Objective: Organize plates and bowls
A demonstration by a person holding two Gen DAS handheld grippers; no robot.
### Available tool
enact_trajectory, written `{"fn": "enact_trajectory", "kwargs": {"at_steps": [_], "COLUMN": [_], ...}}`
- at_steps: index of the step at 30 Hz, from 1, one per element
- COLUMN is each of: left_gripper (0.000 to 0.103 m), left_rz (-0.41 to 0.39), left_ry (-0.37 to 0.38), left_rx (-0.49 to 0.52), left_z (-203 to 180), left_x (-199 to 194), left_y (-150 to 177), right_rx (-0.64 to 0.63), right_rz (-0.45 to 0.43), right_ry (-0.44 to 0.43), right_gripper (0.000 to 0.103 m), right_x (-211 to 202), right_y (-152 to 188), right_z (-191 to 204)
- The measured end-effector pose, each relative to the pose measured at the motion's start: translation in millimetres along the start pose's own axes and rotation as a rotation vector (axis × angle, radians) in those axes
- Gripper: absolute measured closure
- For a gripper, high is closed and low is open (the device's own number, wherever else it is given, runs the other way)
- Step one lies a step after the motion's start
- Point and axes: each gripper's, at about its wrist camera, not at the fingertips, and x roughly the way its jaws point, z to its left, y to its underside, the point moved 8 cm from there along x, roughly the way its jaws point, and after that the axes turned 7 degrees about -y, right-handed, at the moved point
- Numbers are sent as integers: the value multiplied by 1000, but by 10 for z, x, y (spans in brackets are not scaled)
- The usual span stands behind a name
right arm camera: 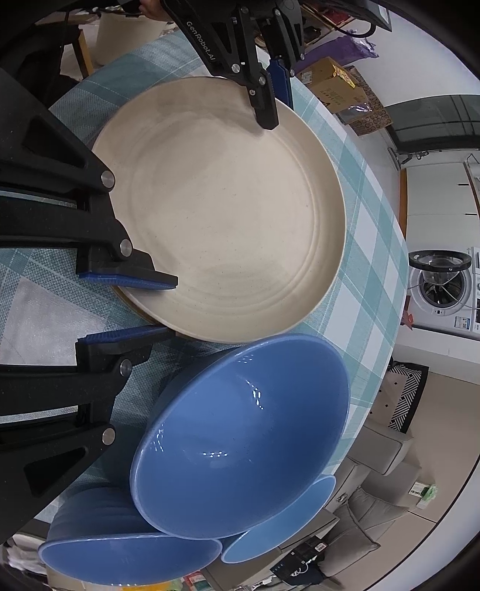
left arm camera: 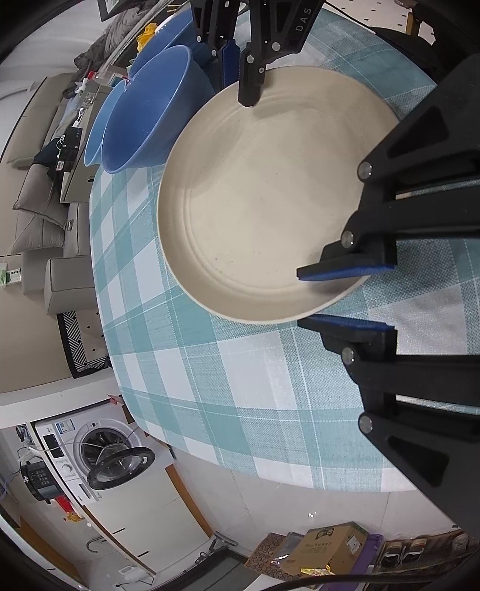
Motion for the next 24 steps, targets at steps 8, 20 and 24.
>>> {"fn": "enact_trajectory", "kwargs": {"at_steps": [8, 20, 24], "left_gripper": [84, 34, 1], "left_rz": [-12, -67, -99], "left_ry": [-5, 40, 60], "left_rx": [3, 0, -27], "left_z": [11, -29, -14], "left_x": [-49, -300, -390], "left_y": [-7, -75, -108], "right_rx": [12, -33, -35], "right_rz": [12, -66, -68], "right_ry": [-36, -135, -157], "right_gripper": [77, 19, 15], "right_x": [1, -251, -267], "right_y": [41, -57, -70], "right_z": [-24, 227, 275]}}
